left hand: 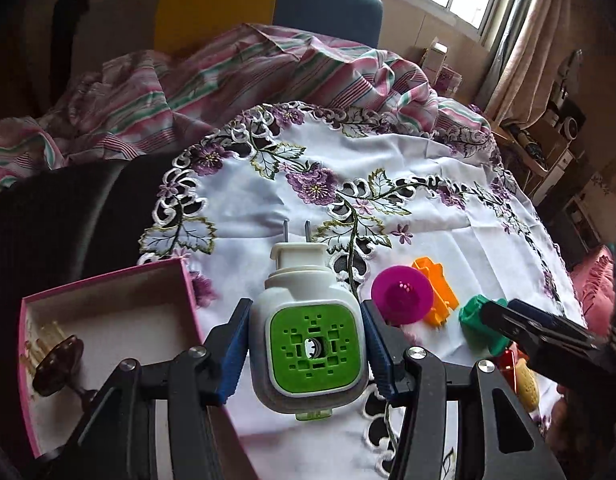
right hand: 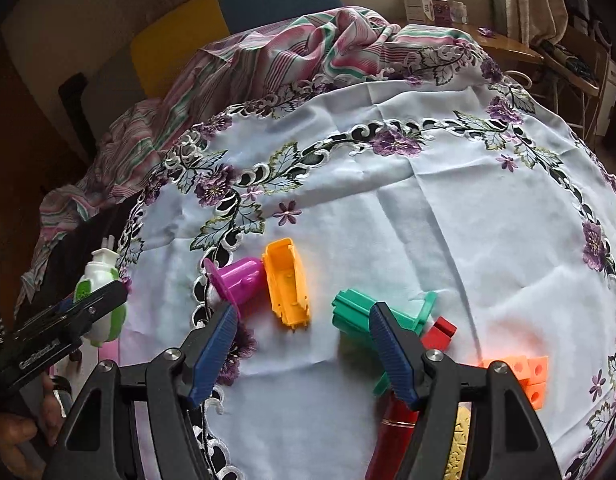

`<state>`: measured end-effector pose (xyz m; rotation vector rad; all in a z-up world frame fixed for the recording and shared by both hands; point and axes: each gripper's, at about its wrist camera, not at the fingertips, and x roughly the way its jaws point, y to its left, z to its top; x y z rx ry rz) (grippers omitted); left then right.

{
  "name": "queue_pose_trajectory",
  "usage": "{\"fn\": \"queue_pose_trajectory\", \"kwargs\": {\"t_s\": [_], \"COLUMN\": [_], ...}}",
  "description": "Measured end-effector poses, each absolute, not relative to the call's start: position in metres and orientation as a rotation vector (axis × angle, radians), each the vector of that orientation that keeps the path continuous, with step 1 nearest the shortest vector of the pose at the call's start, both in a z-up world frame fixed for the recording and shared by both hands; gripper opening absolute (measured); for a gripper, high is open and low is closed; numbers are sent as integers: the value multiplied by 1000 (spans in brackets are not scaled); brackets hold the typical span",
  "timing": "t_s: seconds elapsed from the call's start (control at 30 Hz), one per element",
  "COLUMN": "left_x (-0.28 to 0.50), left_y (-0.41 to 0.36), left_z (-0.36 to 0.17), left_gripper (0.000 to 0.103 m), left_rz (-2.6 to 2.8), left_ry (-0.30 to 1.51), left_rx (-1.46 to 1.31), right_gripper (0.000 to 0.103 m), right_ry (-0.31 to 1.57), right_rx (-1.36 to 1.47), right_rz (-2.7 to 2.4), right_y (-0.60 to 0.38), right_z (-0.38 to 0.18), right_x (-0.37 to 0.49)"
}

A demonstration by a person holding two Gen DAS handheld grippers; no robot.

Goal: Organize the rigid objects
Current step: 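Carry the plug device toward the tray with the left gripper while the right gripper grasps the magenta cup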

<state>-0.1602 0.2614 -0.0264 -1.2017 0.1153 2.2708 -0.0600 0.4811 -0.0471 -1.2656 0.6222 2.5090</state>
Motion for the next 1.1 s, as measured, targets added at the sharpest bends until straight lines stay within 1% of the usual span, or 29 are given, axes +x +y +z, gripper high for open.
{"fn": "queue_pose_trajectory", "kwargs": {"t_s": [0.13,0.33,0.43,0.63,0.7,0.73,0.77,0.8,1.0,1.1], "left_x": [-132,-100,-89,-74,-70,-69,-67,-65,-52,-46], "left_y": [235,193,172,125,111,105,99,94,67,57], "left_z": [-15,-3,-1,0,1,0,-1,-2,-12,-16], "left_gripper": [54,54,54,54,54,54,54,54,54,54], "left_rz": [2282,2303,2318,2365,2389,2395,2401,2410,2461,2485], "left_ry": [117,59,29,-26,-48,-61,-69,-70,-75,-78], "left_rx": [-1146,-1113,-1117,-1137,-1144,-1149,-1155,-1158,-1184,-1192], "right_gripper": [70,70,69,57,45,28,18,13,13,13], "right_ry": [545,421,295,98,26,-24,-68,-109,-86,-48], "right_rx": [-1296,-1340,-1343,-1396,-1430,-1460,-1498,-1507,-1454,-1483], "right_rz": [2557,2612,2617,2585,2558,2536,2510,2487,2558,2616], "right_y": [465,440,429,418,415,412,409,406,394,381], "right_z": [-48,-51,-50,-58,-66,-72,-78,-82,-68,-63], "right_x": [-65,-76,-87,-120,-131,-137,-141,-143,-122,-105]}}
